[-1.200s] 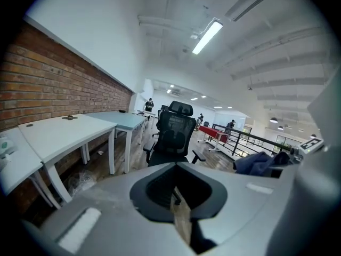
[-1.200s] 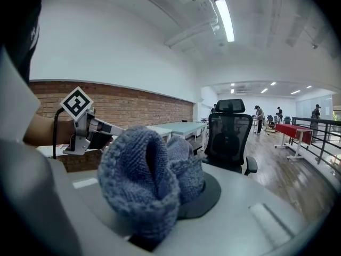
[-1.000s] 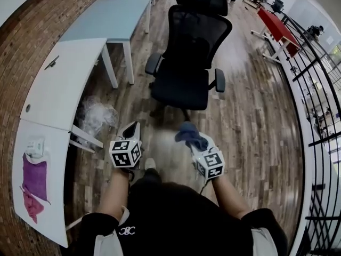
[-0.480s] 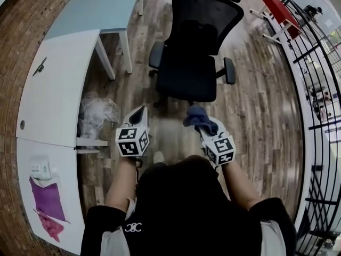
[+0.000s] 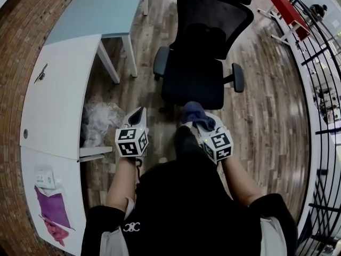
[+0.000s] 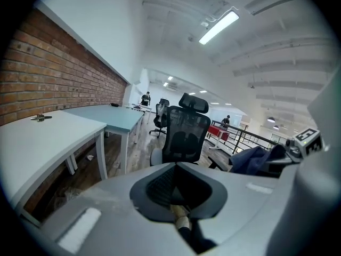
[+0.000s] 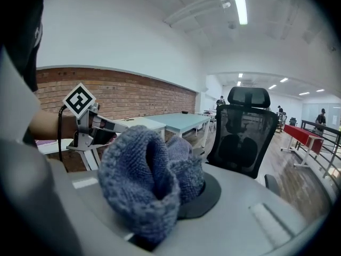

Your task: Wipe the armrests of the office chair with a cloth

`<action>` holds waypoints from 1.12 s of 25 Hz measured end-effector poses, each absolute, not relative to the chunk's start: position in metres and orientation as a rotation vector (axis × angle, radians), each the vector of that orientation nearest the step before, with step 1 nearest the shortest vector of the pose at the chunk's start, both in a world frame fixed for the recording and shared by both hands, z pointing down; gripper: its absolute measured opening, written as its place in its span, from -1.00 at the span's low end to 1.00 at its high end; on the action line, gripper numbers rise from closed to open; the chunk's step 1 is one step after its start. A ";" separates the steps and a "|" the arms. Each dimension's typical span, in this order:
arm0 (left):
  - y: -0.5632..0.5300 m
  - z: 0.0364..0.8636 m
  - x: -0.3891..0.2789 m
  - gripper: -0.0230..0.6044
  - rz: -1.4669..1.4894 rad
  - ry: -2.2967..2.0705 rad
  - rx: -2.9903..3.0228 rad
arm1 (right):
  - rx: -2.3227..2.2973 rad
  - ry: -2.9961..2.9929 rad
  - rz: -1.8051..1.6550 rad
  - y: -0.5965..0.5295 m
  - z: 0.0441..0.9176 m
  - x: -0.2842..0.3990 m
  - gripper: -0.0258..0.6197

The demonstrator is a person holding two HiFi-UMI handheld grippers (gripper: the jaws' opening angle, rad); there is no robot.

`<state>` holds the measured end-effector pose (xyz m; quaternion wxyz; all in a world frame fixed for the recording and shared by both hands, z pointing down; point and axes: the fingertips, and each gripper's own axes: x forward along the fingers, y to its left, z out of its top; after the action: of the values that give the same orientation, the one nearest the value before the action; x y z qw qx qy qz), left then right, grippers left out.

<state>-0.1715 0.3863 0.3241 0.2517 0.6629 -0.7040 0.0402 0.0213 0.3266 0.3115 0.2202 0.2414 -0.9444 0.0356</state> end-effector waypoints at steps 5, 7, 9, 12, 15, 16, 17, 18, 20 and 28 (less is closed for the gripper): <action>0.327 0.331 -0.190 -0.91 0.135 -1.915 1.786 | 0.546 -2.611 0.075 0.269 0.325 -0.008 -0.79; 0.300 0.333 -0.194 -0.91 0.159 -1.915 1.793 | 0.510 -2.616 0.068 0.239 0.329 -0.018 -0.79; 0.269 0.334 -0.202 -0.91 0.175 -1.921 1.790 | 0.490 -2.622 0.084 0.202 0.334 -0.030 -0.79; 0.221 0.336 -0.212 -0.91 0.179 -1.931 1.738 | 0.438 -2.620 0.119 0.150 0.338 -0.047 -0.78; 0.164 0.338 -0.221 -0.91 0.232 -1.938 1.711 | 0.374 -2.622 0.100 0.096 0.343 -0.064 -0.78; 0.145 0.338 -0.224 -0.91 0.246 -1.943 1.707 | 0.358 -2.620 0.084 0.078 0.347 -0.071 -0.78; 0.128 0.338 -0.226 -0.91 0.251 -1.947 1.701 | 0.341 -2.614 0.073 0.062 0.352 -0.076 -0.79; 0.114 0.339 -0.226 -0.91 0.251 -1.946 1.691 | 0.321 -2.606 0.068 0.048 0.359 -0.080 -0.79; 0.095 0.345 -0.224 -0.91 0.251 -1.942 1.656 | 0.264 -2.590 0.078 0.027 0.374 -0.087 -0.79; 0.058 0.377 -0.244 -0.91 0.245 -1.959 1.503 | 0.145 -2.544 0.062 -0.058 0.449 -0.153 -0.79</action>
<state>-0.2442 0.0581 0.3765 0.3243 0.5729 -0.7469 0.0935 -0.1526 -0.0577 0.4491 0.2922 0.0545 -0.9545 0.0233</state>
